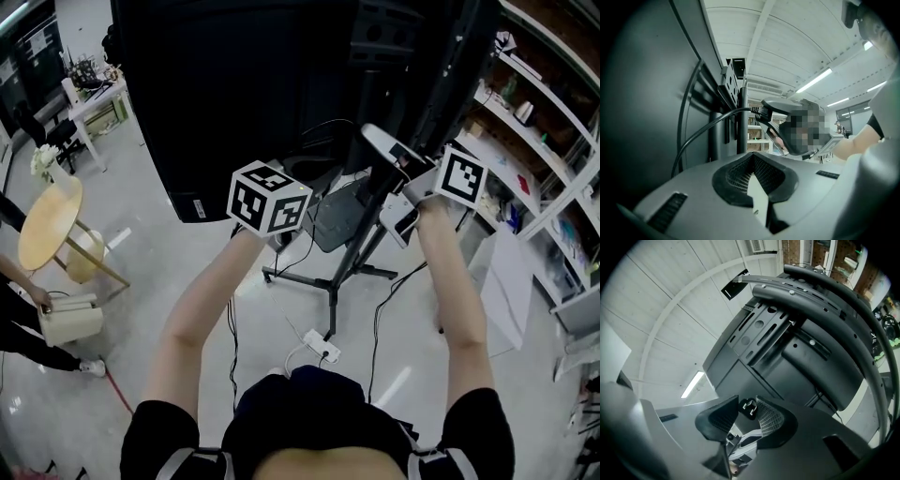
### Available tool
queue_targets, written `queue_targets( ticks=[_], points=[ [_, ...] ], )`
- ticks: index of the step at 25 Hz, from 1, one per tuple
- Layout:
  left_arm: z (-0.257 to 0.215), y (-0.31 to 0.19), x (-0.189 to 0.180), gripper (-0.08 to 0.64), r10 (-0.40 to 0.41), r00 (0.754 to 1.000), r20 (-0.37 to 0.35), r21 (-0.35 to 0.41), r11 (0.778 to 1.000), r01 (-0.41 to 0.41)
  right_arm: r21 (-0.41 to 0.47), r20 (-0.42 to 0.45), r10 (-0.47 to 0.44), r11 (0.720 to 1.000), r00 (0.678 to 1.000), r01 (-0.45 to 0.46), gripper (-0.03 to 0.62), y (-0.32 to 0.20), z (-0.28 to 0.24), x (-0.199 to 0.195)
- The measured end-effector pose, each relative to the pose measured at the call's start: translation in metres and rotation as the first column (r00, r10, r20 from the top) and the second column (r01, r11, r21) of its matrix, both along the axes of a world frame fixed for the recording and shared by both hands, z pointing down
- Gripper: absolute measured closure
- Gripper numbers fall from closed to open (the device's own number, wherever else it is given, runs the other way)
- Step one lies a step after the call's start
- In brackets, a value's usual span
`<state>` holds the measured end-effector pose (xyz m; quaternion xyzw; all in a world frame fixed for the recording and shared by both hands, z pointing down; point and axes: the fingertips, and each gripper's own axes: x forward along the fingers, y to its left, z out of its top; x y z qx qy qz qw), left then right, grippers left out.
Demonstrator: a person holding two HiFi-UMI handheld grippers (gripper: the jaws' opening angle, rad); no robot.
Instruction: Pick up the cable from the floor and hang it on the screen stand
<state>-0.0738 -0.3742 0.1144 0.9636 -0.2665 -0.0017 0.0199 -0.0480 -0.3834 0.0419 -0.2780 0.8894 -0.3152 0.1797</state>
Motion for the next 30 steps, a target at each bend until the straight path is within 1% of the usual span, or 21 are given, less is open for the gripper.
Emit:
queue_targets(
  ticks=[3, 6, 10, 13, 17, 19, 21, 23, 25, 28, 30],
  points=[
    [-0.012, -0.010, -0.004, 0.554, -0.017, 0.999, 0.029, 0.027, 1.000, 0.016, 0.025, 0.012, -0.018, 1.000, 1.000, 0.018, 0.459, -0.009, -0.019, 0.002],
    [-0.033, -0.022, -0.008, 0.554, -0.017, 0.999, 0.029, 0.050, 0.999, 0.015, 0.062, 0.008, -0.019, 0.998, 1.000, 0.018, 0.459, -0.024, -0.042, 0.004],
    [-0.060, -0.038, -0.006, 0.554, -0.028, 0.999, 0.044, 0.091, 0.996, 0.024, 0.101, 0.017, -0.041, 0.994, 0.999, 0.039, 0.459, -0.039, -0.075, 0.004],
    [-0.083, -0.044, 0.004, 0.554, -0.002, 0.999, 0.044, 0.117, 0.993, -0.004, 0.127, 0.019, -0.053, 0.991, 0.998, 0.050, 0.459, -0.050, -0.098, 0.006],
    [-0.116, -0.048, 0.012, 0.554, 0.053, 0.999, 0.000, 0.125, 0.991, -0.052, 0.145, 0.055, -0.108, 0.984, 0.993, 0.099, 0.459, -0.056, -0.128, 0.000],
    [-0.143, -0.050, 0.015, 0.554, 0.072, 0.997, -0.009, 0.137, 0.988, -0.071, 0.158, 0.052, -0.116, 0.982, 0.992, 0.106, 0.459, -0.063, -0.152, -0.002],
    [-0.182, -0.056, 0.017, 0.554, 0.083, 0.997, 0.004, 0.153, 0.985, -0.082, 0.167, 0.059, -0.124, 0.979, 0.991, 0.113, 0.459, -0.077, -0.191, -0.003],
    [-0.221, -0.061, 0.017, 0.554, 0.082, 0.996, 0.015, 0.175, 0.981, -0.084, 0.175, 0.076, -0.144, 0.976, 0.987, 0.129, 0.459, -0.088, -0.228, -0.006],
    [-0.243, -0.061, 0.016, 0.554, 0.071, 0.997, 0.013, 0.204, 0.976, -0.072, 0.195, 0.074, -0.158, 0.971, 0.985, 0.141, 0.459, -0.088, -0.246, -0.010],
    [-0.253, -0.060, 0.017, 0.554, 0.051, 0.998, 0.029, 0.245, 0.968, -0.056, 0.222, 0.066, -0.165, 0.964, 0.984, 0.147, 0.459, -0.086, -0.256, -0.010],
    [-0.252, -0.058, 0.019, 0.554, 0.053, 0.998, 0.036, 0.272, 0.960, -0.061, 0.237, 0.065, -0.158, 0.961, 0.985, 0.139, 0.459, -0.089, -0.256, -0.010]
  ],
)
